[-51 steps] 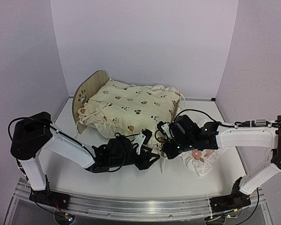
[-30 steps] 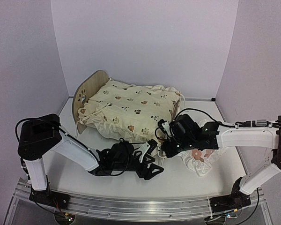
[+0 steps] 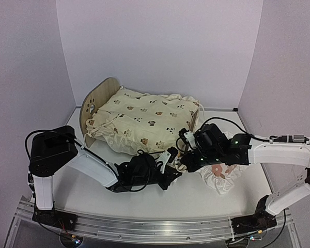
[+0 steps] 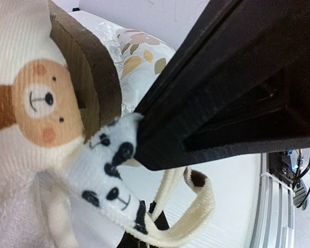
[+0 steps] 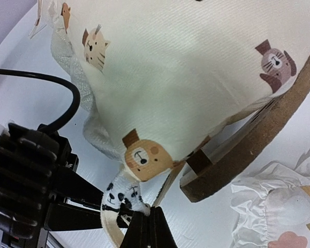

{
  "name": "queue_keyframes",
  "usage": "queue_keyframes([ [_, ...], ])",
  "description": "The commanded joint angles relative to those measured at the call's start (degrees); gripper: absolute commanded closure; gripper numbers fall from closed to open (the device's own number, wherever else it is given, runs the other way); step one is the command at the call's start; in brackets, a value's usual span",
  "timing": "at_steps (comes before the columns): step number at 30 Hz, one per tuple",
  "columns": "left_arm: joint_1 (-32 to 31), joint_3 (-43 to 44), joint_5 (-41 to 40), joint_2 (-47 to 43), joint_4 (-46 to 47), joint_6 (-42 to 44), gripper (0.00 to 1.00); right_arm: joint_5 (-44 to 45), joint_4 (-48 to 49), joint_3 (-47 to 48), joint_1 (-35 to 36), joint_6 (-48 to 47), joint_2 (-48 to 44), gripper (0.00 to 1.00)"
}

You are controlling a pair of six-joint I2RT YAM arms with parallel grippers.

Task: Set up the pet bed

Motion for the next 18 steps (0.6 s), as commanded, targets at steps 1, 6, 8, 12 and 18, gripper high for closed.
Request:
queue_keyframes([
  [1, -0.17, -1.66, -1.17, -1.62, -2.97, -1.28, 1.00, 1.07, 2.37, -0.22, -0.09, 1.09, -5.57, 1.00],
  [6, -0.17, -1.98, -2.79, -1.29, -3.97, -1.95, 1.00, 3.56, 3.06, -1.15, -0.11, 1.20, -6.94, 1.00],
  [8, -0.18, -2.04, -3.13, -1.43, -4.38, -2.27, 1.00, 4.49, 3.79, -1.02, -0.09, 0.92, -7.58, 1.00],
  [12, -0.17, -1.87, -3.74, -1.75, -5.92, -2.69, 1.00, 7.29, 5.37, -0.03, -0.20, -0.17, -8.63, 1.00],
  [18, -0.18, -2.77, -5.60, -2.99, -9.34, -3.78, 1.00, 11.04, 9.25, -1.04, -0.42, 0.00, -9.12, 1.00],
])
